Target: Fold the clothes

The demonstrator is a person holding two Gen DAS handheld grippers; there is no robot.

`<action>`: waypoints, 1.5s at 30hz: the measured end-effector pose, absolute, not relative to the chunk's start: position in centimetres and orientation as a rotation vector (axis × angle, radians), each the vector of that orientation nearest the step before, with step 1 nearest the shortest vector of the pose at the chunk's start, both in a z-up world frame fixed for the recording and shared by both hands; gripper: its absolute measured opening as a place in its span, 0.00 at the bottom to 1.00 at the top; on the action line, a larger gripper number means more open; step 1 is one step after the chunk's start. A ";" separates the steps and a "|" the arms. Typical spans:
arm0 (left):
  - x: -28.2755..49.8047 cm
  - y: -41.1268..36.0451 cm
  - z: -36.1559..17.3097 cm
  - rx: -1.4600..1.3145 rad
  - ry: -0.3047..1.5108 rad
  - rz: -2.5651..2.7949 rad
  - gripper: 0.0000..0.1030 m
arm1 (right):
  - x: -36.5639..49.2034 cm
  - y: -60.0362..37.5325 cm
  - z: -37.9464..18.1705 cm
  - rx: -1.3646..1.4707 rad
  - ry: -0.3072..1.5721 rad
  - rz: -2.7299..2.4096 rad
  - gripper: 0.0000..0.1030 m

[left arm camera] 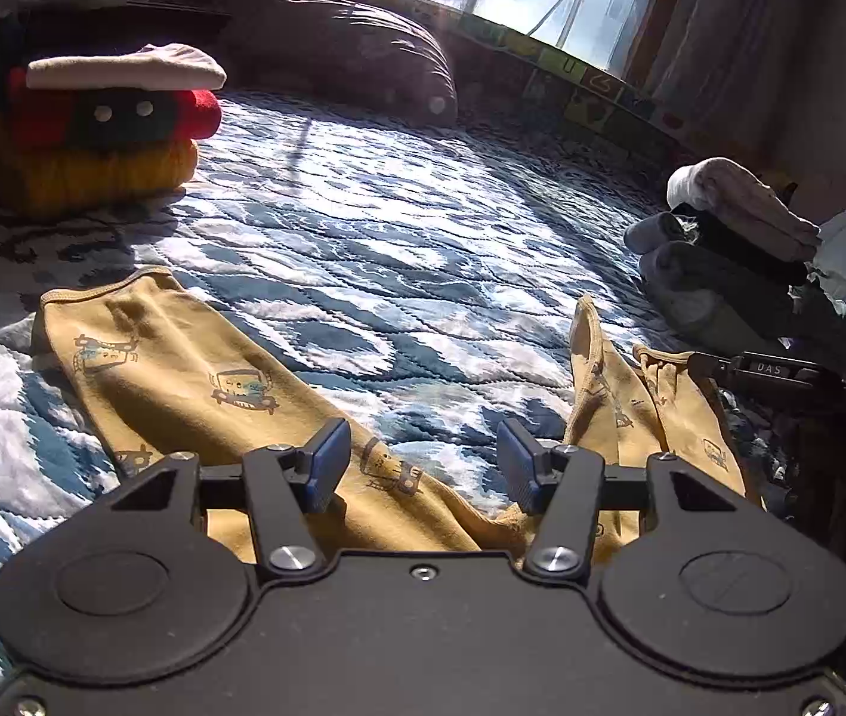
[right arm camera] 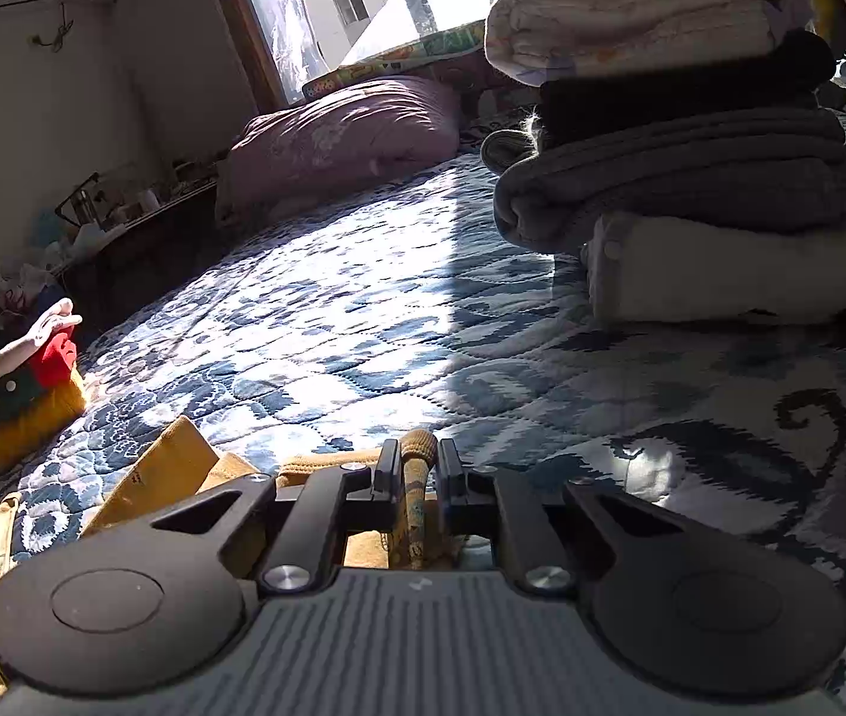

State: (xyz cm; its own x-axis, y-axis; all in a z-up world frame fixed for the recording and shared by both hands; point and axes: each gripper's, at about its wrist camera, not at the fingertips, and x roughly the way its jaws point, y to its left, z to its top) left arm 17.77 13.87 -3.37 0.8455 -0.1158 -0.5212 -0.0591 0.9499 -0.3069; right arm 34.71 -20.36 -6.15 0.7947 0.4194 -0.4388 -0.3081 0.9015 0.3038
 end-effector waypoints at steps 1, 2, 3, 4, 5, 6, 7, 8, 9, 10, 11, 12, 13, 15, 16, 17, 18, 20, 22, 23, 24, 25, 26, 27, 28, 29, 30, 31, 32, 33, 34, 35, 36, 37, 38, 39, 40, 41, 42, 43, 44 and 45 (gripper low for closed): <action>17.8 13.9 -3.4 -0.324 0.564 -0.031 0.52 | 34.4 -20.4 -5.9 0.206 0.499 0.384 0.13; 17.9 13.9 -3.4 -0.327 0.563 -0.032 0.52 | 33.9 -20.5 -5.4 0.188 0.476 0.375 0.12; 17.9 13.9 -3.5 -0.334 0.562 -0.033 0.52 | 33.4 -20.7 -5.0 0.181 0.458 0.365 0.12; 18.0 14.0 -3.5 -0.340 0.563 -0.033 0.52 | 32.9 -21.0 -4.6 0.185 0.443 0.358 0.11; 18.0 14.1 -3.5 -0.349 0.562 -0.034 0.52 | 32.4 -21.4 -4.2 0.194 0.430 0.350 0.11; 18.0 14.1 -3.6 -0.363 0.558 -0.039 0.52 | 31.8 -21.9 -3.9 0.204 0.423 0.340 0.11; 18.0 14.2 -3.6 -0.375 0.556 -0.044 0.52 | 31.3 -22.5 -3.6 0.217 0.418 0.331 0.11; 18.0 14.2 -3.6 -0.386 0.554 -0.049 0.52 | 30.7 -23.1 -3.3 0.230 0.413 0.320 0.11; 18.0 14.2 -3.6 -0.392 0.552 -0.054 0.52 | 30.1 -23.8 -2.9 0.246 0.408 0.307 0.11; 18.0 14.2 -3.6 -0.398 0.551 -0.063 0.52 | 29.7 -24.4 -2.7 0.258 0.407 0.294 0.11; 18.0 14.1 -3.6 -0.399 0.550 -0.068 0.52 | 29.3 -25.1 -2.5 0.275 0.404 0.280 0.11; 17.9 14.1 -3.6 -0.396 0.548 -0.076 0.52 | 28.8 -25.8 -2.3 0.292 0.401 0.267 0.11; 17.8 14.0 -3.5 -0.395 0.547 -0.080 0.52 | 28.4 -26.6 -2.1 0.308 0.402 0.253 0.11; 17.7 14.1 -3.5 -0.402 0.548 -0.088 0.52 | 27.5 -28.2 -1.8 0.340 0.405 0.221 0.11; 17.5 14.2 -3.5 -0.407 0.546 -0.090 0.52 | 26.9 -29.0 -1.9 0.352 0.408 0.204 0.11; 17.4 14.3 -3.4 -0.412 0.544 -0.093 0.52 | 26.6 -29.7 -1.7 0.353 0.413 0.185 0.10; 17.3 14.3 -3.4 -0.416 0.541 -0.094 0.52 | 26.2 -30.5 -1.4 0.354 0.417 0.167 0.10; 17.2 14.6 -3.2 -0.434 0.532 -0.103 0.52 | 25.4 -32.1 -0.9 0.355 0.425 0.130 0.10; 17.0 14.6 -3.1 -0.446 0.528 -0.115 0.52 | 24.5 -32.9 -0.6 0.342 0.431 0.101 0.10; 17.0 14.6 -3.0 -0.453 0.526 -0.123 0.52 | 24.0 -33.4 -0.2 0.325 0.431 0.084 0.10; 16.9 14.6 -2.9 -0.459 0.525 -0.130 0.52 | 23.5 -33.9 0.2 0.308 0.431 0.067 0.10; 16.9 14.7 -2.9 -0.466 0.523 -0.138 0.52 | 23.0 -34.5 0.6 0.294 0.430 0.051 0.10; 16.8 14.7 -2.8 -0.472 0.522 -0.145 0.52 | 22.5 -35.0 1.0 0.280 0.426 0.031 0.10; 16.7 14.6 -2.7 -0.476 0.521 -0.154 0.53 | 21.9 -35.7 1.3 0.262 0.424 0.005 0.10; 16.6 14.4 -2.7 -0.473 0.521 -0.163 0.53 | 21.4 -36.1 1.4 0.256 0.425 -0.007 0.10; 16.6 14.2 -2.6 -0.469 0.520 -0.172 0.53 | 20.9 -36.7 1.6 0.256 0.426 -0.021 0.10; 16.5 14.0 -2.6 -0.466 0.519 -0.181 0.54 | 20.4 -37.3 1.8 0.255 0.428 -0.036 0.10; 16.4 13.9 -2.5 -0.460 0.519 -0.187 0.54 | 19.8 -37.8 1.9 0.251 0.430 -0.051 0.10; 16.3 13.7 -2.5 -0.455 0.518 -0.194 0.54 | 19.2 -38.3 2.0 0.249 0.431 -0.065 0.10; 16.2 13.6 -2.5 -0.455 0.518 -0.199 0.54 | 18.4 -38.9 2.1 0.249 0.431 -0.077 0.10; 16.1 13.5 -2.4 -0.454 0.517 -0.204 0.54 | 17.8 -39.2 2.1 0.248 0.433 -0.083 0.10; 16.1 13.5 -2.4 -0.454 0.517 -0.206 0.54 | 17.2 -39.6 2.1 0.244 0.436 -0.095 0.10; 16.0 13.5 -2.4 -0.456 0.515 -0.209 0.54 | 16.6 -40.1 2.0 0.242 0.439 -0.108 0.10; 15.9 13.5 -2.4 -0.457 0.514 -0.210 0.54 | 16.2 -40.4 1.9 0.243 0.443 -0.117 0.10; 15.8 13.5 -2.4 -0.459 0.512 -0.212 0.54 | 15.8 -40.8 1.6 0.244 0.449 -0.129 0.10; 15.8 13.5 -2.4 -0.461 0.512 -0.214 0.54 | 15.5 -41.2 1.4 0.246 0.456 -0.142 0.10; 15.7 13.4 -2.4 -0.463 0.512 -0.217 0.54 | 15.2 -41.6 1.1 0.247 0.464 -0.154 0.10; 15.7 13.4 -2.4 -0.465 0.512 -0.219 0.54 | 14.9 -42.1 0.8 0.249 0.476 -0.165 0.10; 15.7 13.3 -2.4 -0.464 0.513 -0.223 0.54 | 14.6 -42.5 0.5 0.248 0.492 -0.181 0.10; 15.6 13.2 -2.4 -0.462 0.514 -0.226 0.54 | 14.5 -42.8 0.3 0.251 0.502 -0.191 0.10; 15.6 13.0 -2.4 -0.458 0.516 -0.231 0.54 | 14.4 -43.3 -0.1 0.261 0.513 -0.201 0.10; 15.6 12.8 -2.4 -0.451 0.516 -0.240 0.54 | 14.4 -43.7 -0.5 0.270 0.526 -0.203 0.10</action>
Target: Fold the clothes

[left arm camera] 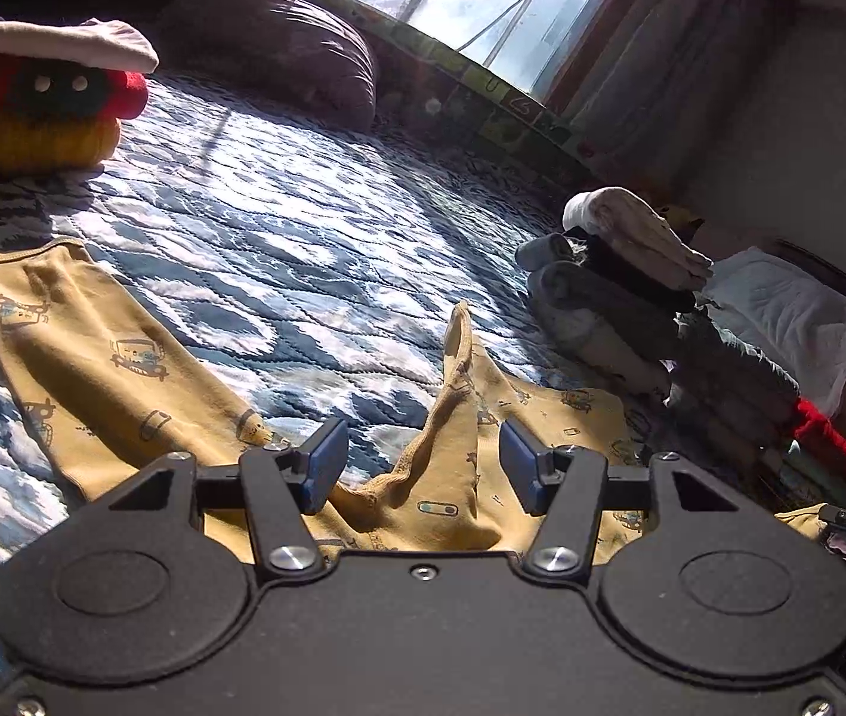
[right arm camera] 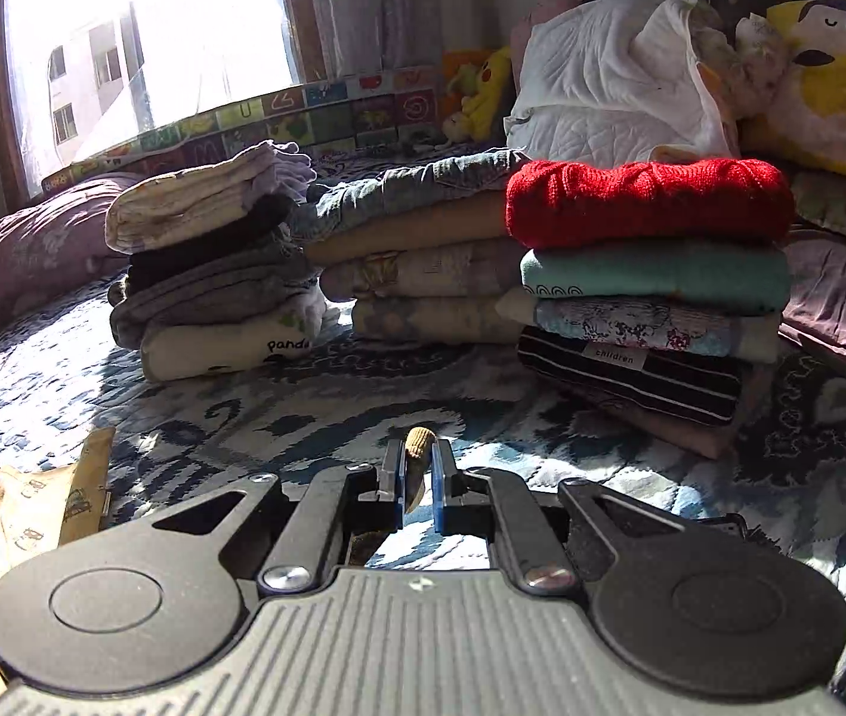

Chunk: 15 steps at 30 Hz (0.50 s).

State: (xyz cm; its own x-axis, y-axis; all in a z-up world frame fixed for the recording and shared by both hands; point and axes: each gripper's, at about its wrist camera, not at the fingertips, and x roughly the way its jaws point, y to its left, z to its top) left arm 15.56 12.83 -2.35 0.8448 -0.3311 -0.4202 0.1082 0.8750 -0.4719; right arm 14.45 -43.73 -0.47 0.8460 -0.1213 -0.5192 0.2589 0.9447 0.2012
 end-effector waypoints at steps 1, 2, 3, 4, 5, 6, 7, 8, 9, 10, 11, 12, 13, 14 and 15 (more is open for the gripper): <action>15.5 12.6 -2.3 -0.444 0.517 -0.250 0.54 | 14.6 -44.1 -1.0 0.270 0.547 -0.209 0.10; 15.4 12.2 -2.2 -0.430 0.518 -0.274 0.54 | 14.8 -44.3 -1.4 0.269 0.562 -0.212 0.10; 15.1 11.4 -2.0 -0.409 0.521 -0.314 0.54 | 15.0 -44.4 -1.8 0.274 0.582 -0.213 0.10; 14.8 10.5 -1.8 -0.387 0.524 -0.354 0.54 | 15.2 -44.5 -2.2 0.279 0.601 -0.213 0.10; 14.5 9.6 -1.6 -0.364 0.527 -0.396 0.54 | 15.4 -44.6 -2.6 0.290 0.613 -0.210 0.10; 13.8 7.7 -1.4 -0.316 0.526 -0.486 0.54 | 15.6 -44.6 -2.9 0.297 0.622 -0.206 0.10; 13.1 5.9 -1.3 -0.258 0.522 -0.543 0.54 | 15.8 -44.6 -3.1 0.298 0.630 -0.202 0.10; 12.4 4.1 -1.2 -0.198 0.517 -0.599 0.54 | 15.9 -44.4 -3.2 0.293 0.636 -0.200 0.10; 11.3 2.0 -1.1 -0.119 0.511 -0.663 0.54 | 16.0 -44.1 -3.3 0.287 0.641 -0.195 0.10; 10.1 -0.1 -1.0 -0.040 0.504 -0.725 0.54 | 16.1 -44.0 -3.3 0.285 0.646 -0.192 0.10; 8.9 -2.0 -1.0 0.039 0.496 -0.776 0.54 | 16.3 -43.9 -3.4 0.283 0.650 -0.188 0.10; 7.5 -4.3 -1.3 0.146 0.478 -0.822 0.53 | 16.4 -43.8 -3.4 0.277 0.654 -0.186 0.10; 6.4 -5.9 -1.6 0.241 0.455 -0.847 0.53 | 16.5 -43.7 -3.5 0.272 0.657 -0.184 0.10; 5.5 -7.4 -2.0 0.326 0.432 -0.862 0.53 | 16.6 -43.5 -3.6 0.267 0.661 -0.181 0.10; 5.0 -8.4 -2.4 0.379 0.420 -0.871 0.51 | 16.8 -43.4 -3.6 0.261 0.665 -0.179 0.10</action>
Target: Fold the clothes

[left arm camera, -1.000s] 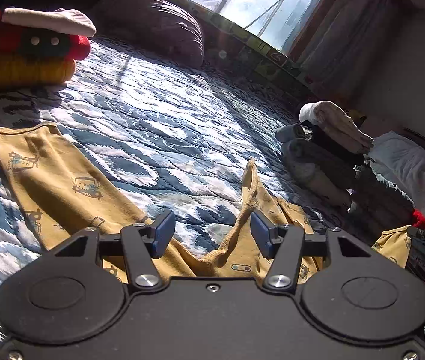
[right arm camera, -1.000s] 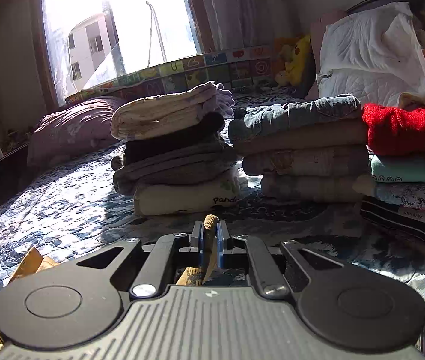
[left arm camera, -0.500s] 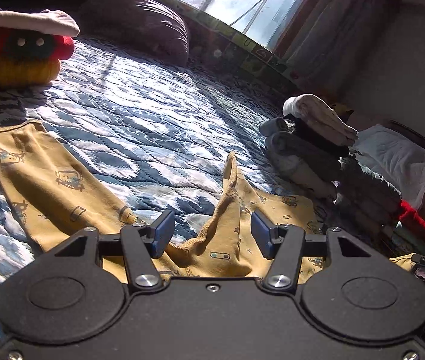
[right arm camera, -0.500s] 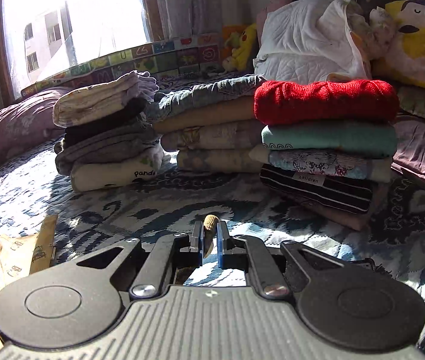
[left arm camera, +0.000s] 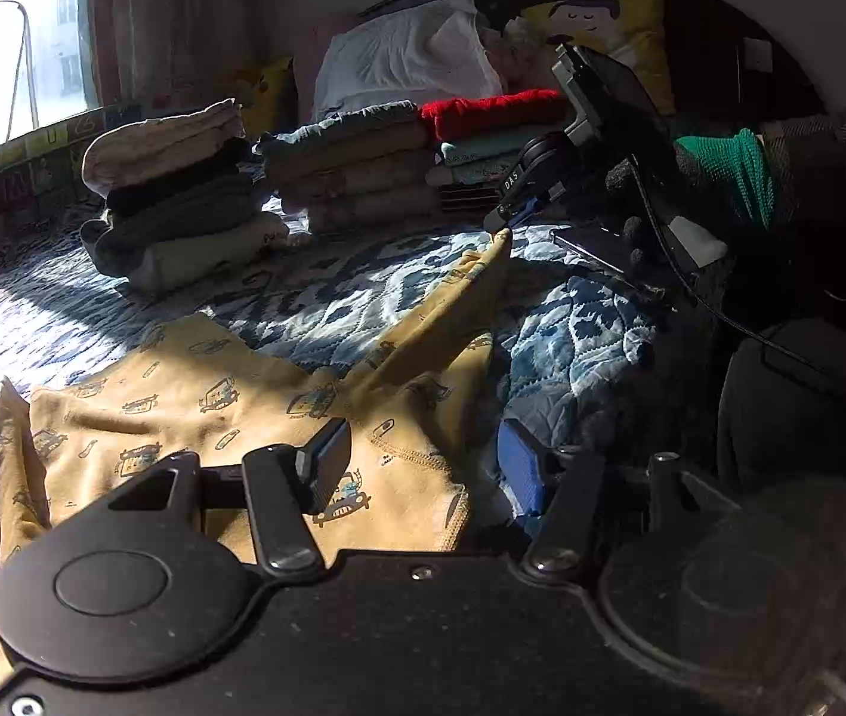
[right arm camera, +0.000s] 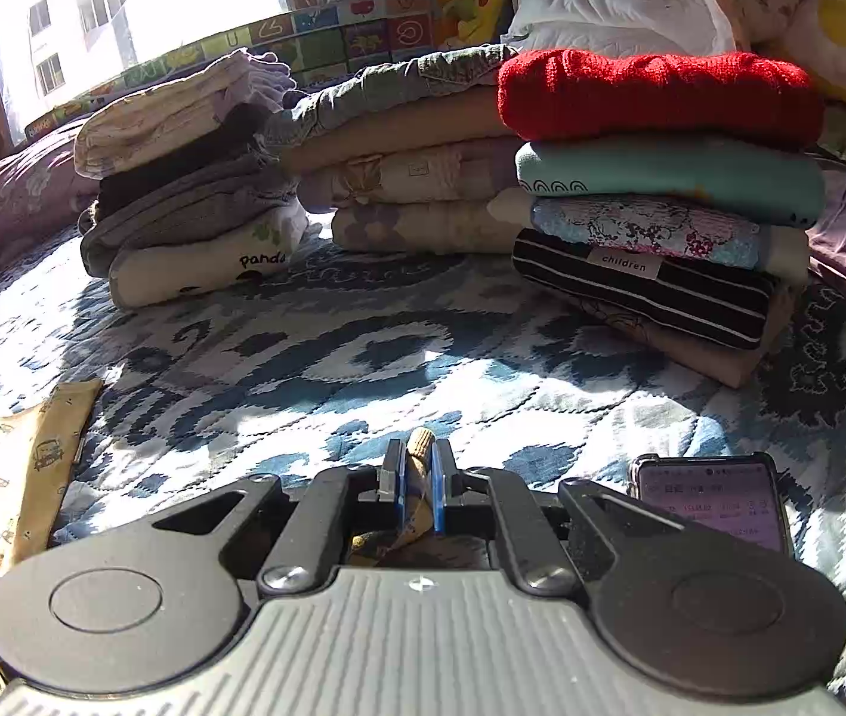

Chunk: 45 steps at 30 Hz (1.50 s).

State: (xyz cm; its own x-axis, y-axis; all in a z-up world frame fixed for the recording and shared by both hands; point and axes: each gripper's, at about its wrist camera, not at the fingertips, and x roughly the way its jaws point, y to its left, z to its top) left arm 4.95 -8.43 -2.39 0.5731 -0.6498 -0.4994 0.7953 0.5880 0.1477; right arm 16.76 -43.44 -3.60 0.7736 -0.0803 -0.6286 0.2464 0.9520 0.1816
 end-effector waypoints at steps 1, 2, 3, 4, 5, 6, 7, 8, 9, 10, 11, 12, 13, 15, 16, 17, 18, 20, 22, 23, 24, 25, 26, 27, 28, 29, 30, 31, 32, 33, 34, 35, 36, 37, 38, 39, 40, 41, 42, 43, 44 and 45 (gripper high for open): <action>4.6 -9.5 -2.9 0.419 0.409 -0.883 0.49 | 17.0 -43.6 -3.5 0.255 0.668 -0.176 0.10; 4.2 -10.6 -3.4 0.459 0.398 -0.895 0.43 | 17.1 -43.5 -3.6 0.250 0.671 -0.172 0.10; 4.2 -11.4 -3.7 0.486 0.399 -0.902 0.39 | 17.2 -43.4 -3.6 0.245 0.673 -0.168 0.10; 4.1 -12.0 -4.1 0.526 0.393 -0.892 0.37 | 17.3 -43.4 -3.7 0.242 0.674 -0.164 0.10; 4.1 -12.6 -4.5 0.567 0.382 -0.877 0.33 | 17.4 -43.3 -3.7 0.241 0.674 -0.160 0.10; 4.0 -13.0 -4.8 0.602 0.374 -0.868 0.31 | 17.4 -43.4 -3.7 0.241 0.672 -0.154 0.10; 4.3 -13.3 -5.0 0.619 0.376 -0.863 0.30 | 17.5 -43.5 -3.7 0.240 0.671 -0.150 0.10; 4.6 -13.7 -5.4 0.638 0.388 -0.861 0.30 | 17.6 -43.6 -3.7 0.240 0.669 -0.147 0.10; 4.9 -13.9 -5.7 0.656 0.398 -0.856 0.29 | 17.6 -43.7 -3.7 0.242 0.667 -0.143 0.10; 5.2 -14.2 -6.1 0.669 0.416 -0.844 0.28 | 17.6 -43.8 -3.7 0.244 0.665 -0.139 0.10; 5.5 -14.4 -6.4 0.682 0.433 -0.831 0.26 | 17.6 -43.9 -3.7 0.243 0.663 -0.136 0.10; 5.9 -14.5 -6.6 0.679 0.452 -0.823 0.25 | 17.5 -44.0 -3.6 0.244 0.661 -0.131 0.10; 6.2 -14.5 -6.7 0.667 0.463 -0.822 0.23 | 17.5 -44.2 -3.5 0.246 0.659 -0.126 0.10; 7.2 -14.5 -6.6 0.610 0.501 -0.823 0.08 | 17.4 -44.3 -3.3 0.244 0.658 -0.119 0.10; 7.7 -14.3 -6.4 0.572 0.525 -0.819 0.04 | 17.3 -44.4 -3.3 0.243 0.658 -0.116 0.10; 8.3 -13.9 -6.1 0.514 0.555 -0.825 0.03 | 17.2 -44.5 -3.1 0.241 0.656 -0.113 0.10; 8.9 -13.2 -5.5 0.422 0.584 -0.858 0.02 | 17.1 -44.6 -2.9 0.242 0.652 -0.109 0.10; 10.2 -11.3 -4.3 0.173 0.658 -0.938 0.01 | 16.7 -44.9 -2.4 0.251 0.636 -0.100 0.10; 11.7 -9.4 -3.6 -0.067 0.729 -0.989 0.01 | 16.6 -45.0 -2.2 0.239 0.626 -0.102 0.10; 12.2 -9.1 -3.8 -0.091 0.763 -1.001 0.02 | 16.9 -44.8 -2.6 0.205 0.654 -0.115 0.10; 12.7 -9.0 -4.3 -0.104 0.809 -1.010 0.13 | 17.2 -44.7 -3.1 0.173 0.682 -0.127 0.10; 12.8 -9.0 -4.7 -0.103 0.839 -0.997 0.23 | 17.4 -44.5 -3.5 0.154 0.708 -0.138 0.12; 12.5 -8.8 -4.5 -0.093 0.825 -0.995 0.46 | 17.5 -44.3 -4.0 0.136 0.732 -0.143 0.12; 12.2 -8.6 -4.3 -0.084 0.810 -0.992 0.49 | 17.5 -44.1 -4.2 0.125 0.742 -0.151 0.12; 11.9 -8.4 -4.1 -0.074 0.796 -0.990 0.49 | 17.4 -44.1 -4.3 0.127 0.742 -0.158 0.16; 11.6 -8.2 -3.9 -0.066 0.781 -0.987 0.49 | 17.3 -44.1 -4.4 0.129 0.743 -0.166 0.16; 11.4 -7.8 -3.5 -0.081 0.751 -0.988 0.48 | 17.2 -44.0 -4.5 0.134 0.742 -0.172 0.16; 11.1 -7.6 -3.3 -0.084 0.718 -0.988 0.48 | 17.1 -44.2 -4.4 0.154 0.736 -0.173 0.18; 10.9 -7.3 -3.0 -0.087 0.685 -0.988 0.48 | 17.0 -44.6 -4.3 0.191 0.729 -0.175 0.22; 10.5 -7.2 -2.9 -0.076 0.662 -0.992 0.48 | 17.0 -44.9 -4.2 0.227 0.722 -0.177 0.24; 10.2 -7.4 -2.9 -0.063 0.651 -0.995 0.47 | 17.1 -45.2 -4.2 0.254 0.719 -0.179 0.26; 9.9 -7.6 -3.1 -0.050 0.647 -0.999 0.47 | 17.1 -45.5 -4.1 0.280 0.716 -0.181 0.29; 9.7 -7.9 -3.2 -0.033 0.644 -1.002 0.47 | 17.4 -45.8 -4.0 0.305 0.709 -0.185 0.29; 9.5 -8.1 -3.3 -0.013 0.639 -1.001 0.47 | 17.6 -46.0 -3.9 0.314 0.708 -0.184 0.30; 9.5 -8.2 -3.4 0.002 0.636 -0.995 0.46 | 17.9 -46.1 -3.9 0.314 0.712 -0.174 0.30; 9.6 -8.2 -3.6 0.000 0.641 -0.993 0.46 | 18.3 -46.3 -3.9 0.314 0.716 -0.165 0.30; 9.8 -8.1 -3.7 -0.002 0.645 -0.991 0.46 | 18.7 -46.4 -3.9 0.309 0.722 -0.154 0.30; 10.0 -8.1 -3.8 -0.008 0.648 -0.988 0.46 | 19.3 -46.1 -4.1 0.282 0.741 -0.133 0.30; 10.2 -8.0 -4.0 -0.011 0.651 -0.987 0.46 | 19.8 -45.9 -4.2 0.254 0.759 -0.112 0.30; 10.4 -8.0 -4.1 -0.014 0.655 -0.987 0.46 | 20.3 -45.6 -4.4 0.224 0.777 -0.093 0.30; 10.5 -8.1 -4.2 -0.011 0.658 -0.987 0.46 | 20.8 -45.2 -4.7 0.182 0.794 -0.084 0.30; 10.5 -8.3 -4.4 -0.008 0.662 -0.991 0.46 | 21.2 -44.8 -5.0 0.140 0.811 -0.076 0.29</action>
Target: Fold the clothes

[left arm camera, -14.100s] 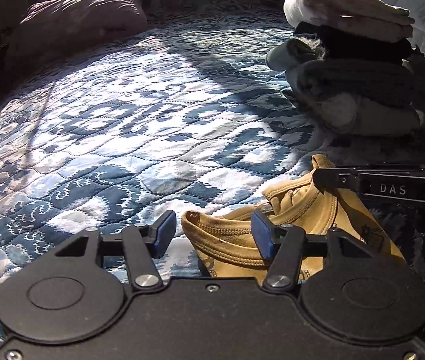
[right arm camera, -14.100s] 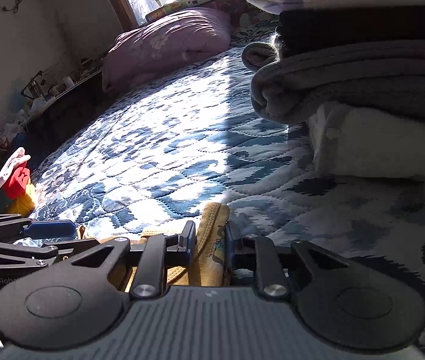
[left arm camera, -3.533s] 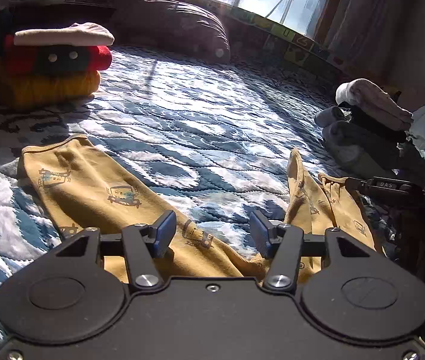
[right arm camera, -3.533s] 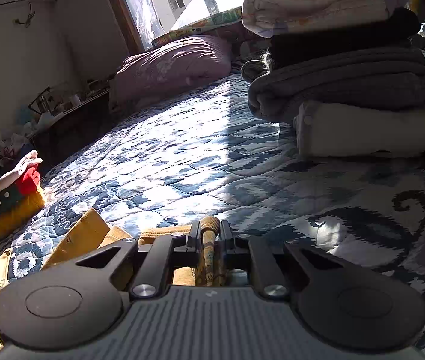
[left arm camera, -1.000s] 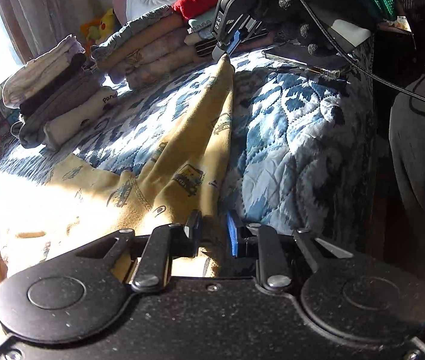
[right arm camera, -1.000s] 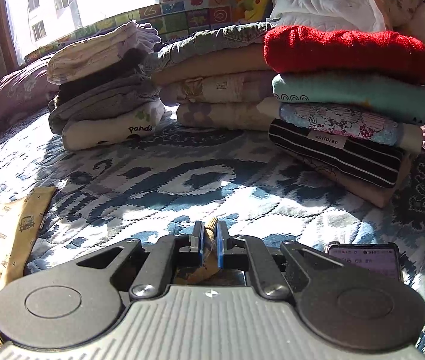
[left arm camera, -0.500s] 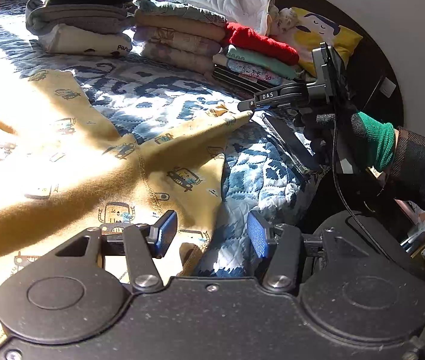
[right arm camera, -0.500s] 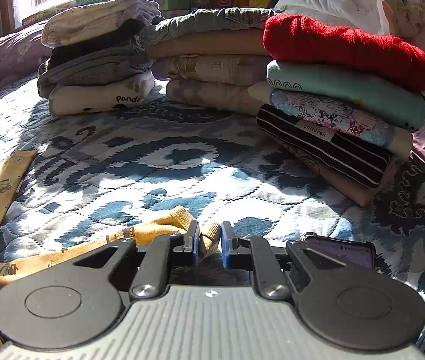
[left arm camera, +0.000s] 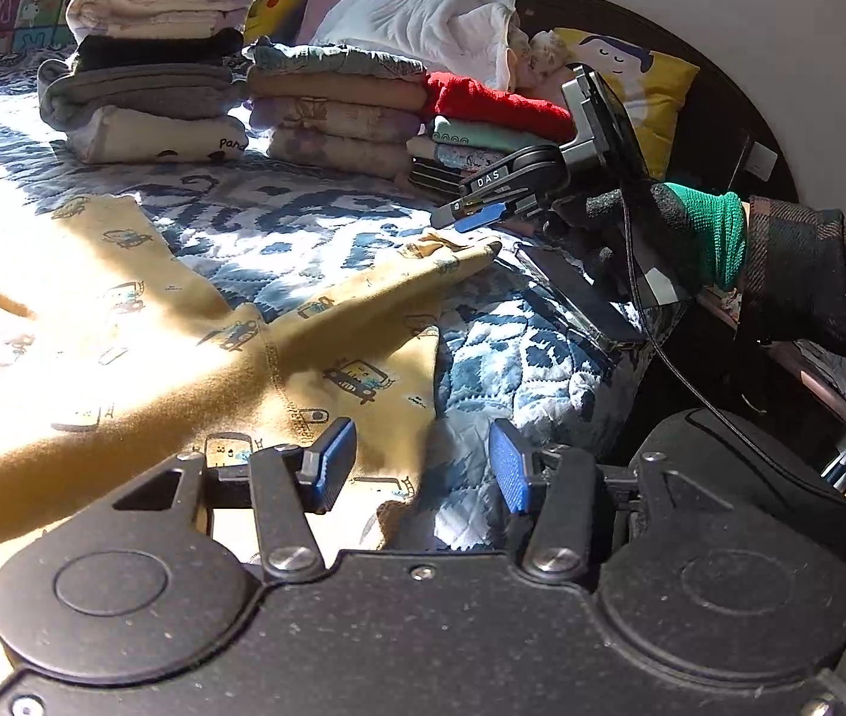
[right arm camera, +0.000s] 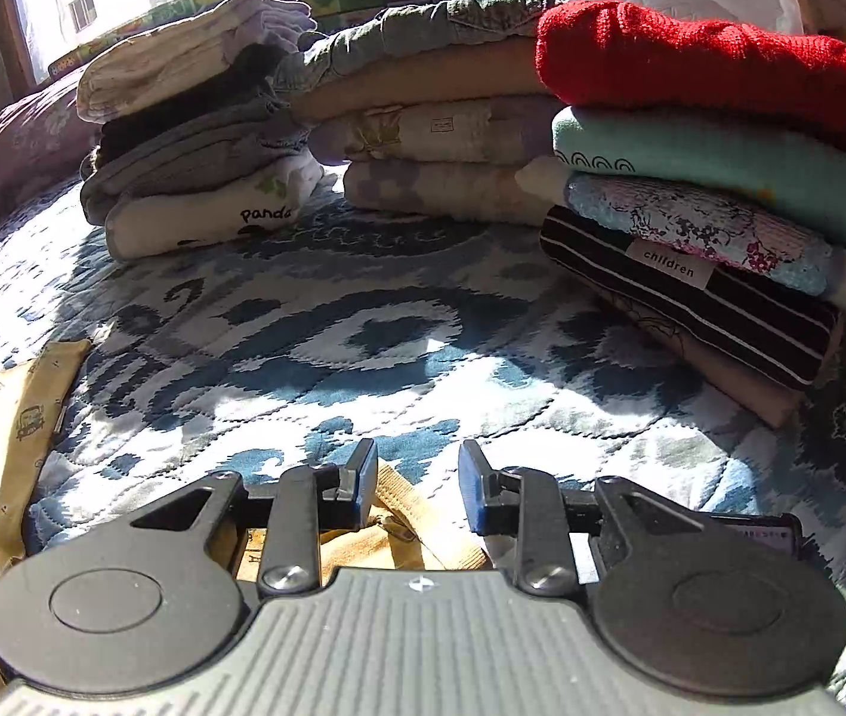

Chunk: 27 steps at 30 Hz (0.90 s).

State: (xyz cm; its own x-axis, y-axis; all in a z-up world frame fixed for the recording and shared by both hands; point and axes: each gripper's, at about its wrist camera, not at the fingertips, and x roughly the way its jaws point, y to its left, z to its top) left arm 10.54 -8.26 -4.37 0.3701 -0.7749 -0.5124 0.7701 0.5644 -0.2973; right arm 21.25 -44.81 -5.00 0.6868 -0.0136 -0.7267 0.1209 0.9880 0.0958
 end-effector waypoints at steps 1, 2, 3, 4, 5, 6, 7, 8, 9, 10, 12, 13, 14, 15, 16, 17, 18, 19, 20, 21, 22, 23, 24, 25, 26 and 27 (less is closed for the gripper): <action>10.6 -8.5 -4.5 -0.001 0.666 -0.994 0.46 | 21.7 -44.4 -5.3 0.101 0.826 -0.065 0.30; 10.7 -8.7 -4.7 0.006 0.670 -0.997 0.46 | 22.0 -44.3 -5.5 0.079 0.832 -0.044 0.29; 10.7 -8.8 -4.8 0.013 0.673 -0.998 0.46 | 22.2 -44.2 -5.5 0.078 0.841 -0.026 0.28; 10.8 -9.0 -4.9 0.019 0.677 -0.999 0.46 | 22.4 -44.1 -5.5 0.077 0.849 -0.006 0.23; 10.9 -9.1 -5.0 0.026 0.680 -1.000 0.46 | 22.5 -44.1 -5.3 0.072 0.855 0.018 0.05; 11.0 -9.2 -5.1 0.026 0.683 -0.998 0.46 | 22.6 -44.0 -5.1 0.067 0.860 0.042 0.03; 11.2 -9.2 -5.1 0.024 0.686 -0.996 0.46 | 22.7 -44.0 -4.9 0.063 0.864 0.066 0.03; 11.4 -9.1 -5.2 0.021 0.688 -0.993 0.46 | 22.6 -44.0 -4.5 0.067 0.853 0.084 0.03; 11.5 -9.1 -5.2 0.017 0.690 -0.991 0.46 | 22.6 -44.1 -4.1 0.070 0.841 0.102 0.02; 11.6 -9.0 -5.2 0.015 0.691 -0.988 0.46 | 22.5 -44.2 -3.7 0.073 0.829 0.117 0.02; 11.8 -8.8 -5.3 0.009 0.693 -0.983 0.46 | 22.3 -44.6 -2.9 0.085 0.785 0.108 0.02; 11.9 -8.7 -5.3 0.008 0.693 -0.982 0.46 | 22.3 -44.8 -2.5 0.099 0.753 0.104 0.02; 11.9 -8.6 -5.3 0.007 0.694 -0.980 0.46 | 22.2 -45.0 -2.1 0.111 0.722 0.101 0.02; 11.9 -8.5 -5.3 0.006 0.695 -0.981 0.46 | 22.1 -44.9 -1.8 0.107 0.692 0.100 0.02; 11.9 -8.5 -5.4 0.006 0.698 -0.979 0.46 | 22.1 -44.6 -1.6 0.095 0.656 0.092 0.02; 11.9 -8.5 -5.4 0.006 0.702 -0.978 0.46 | 22.3 -44.4 -1.5 0.087 0.640 0.088 0.02; 12.0 -8.5 -5.5 0.007 0.705 -0.977 0.46 | 22.6 -44.0 -1.6 0.065 0.625 0.066 0.02; 11.9 -8.6 -5.5 0.009 0.707 -0.978 0.46 | 22.9 -43.5 -1.7 0.044 0.612 0.042 0.02; 11.9 -8.7 -5.6 0.012 0.709 -0.980 0.46 | 23.3 -43.2 -1.9 0.030 0.618 0.014 0.02; 11.9 -8.8 -5.6 0.014 0.711 -0.981 0.46 | 23.7 -43.2 -2.2 0.040 0.634 -0.002 0.03; 11.8 -8.8 -5.6 0.017 0.710 -0.985 0.46 | 23.8 -43.2 -2.3 0.048 0.641 -0.009 0.05; 11.8 -8.8 -5.6 0.016 0.709 -0.986 0.46 | 23.9 -43.2 -2.5 0.056 0.647 -0.015 0.09; 11.8 -8.8 -5.6 0.015 0.708 -0.988 0.46 | 24.0 -43.2 -2.6 0.063 0.653 -0.023 0.10; 11.8 -8.8 -5.6 0.014 0.707 -0.990 0.46 | 23.7 -43.2 -2.6 0.066 0.657 -0.038 0.14; 11.8 -8.7 -5.5 0.013 0.706 -0.991 0.46 | 23.5 -43.3 -2.7 0.077 0.669 -0.052 0.17; 11.8 -8.6 -5.5 0.012 0.703 -0.992 0.46 | 23.3 -43.6 -2.8 0.103 0.682 -0.065 0.18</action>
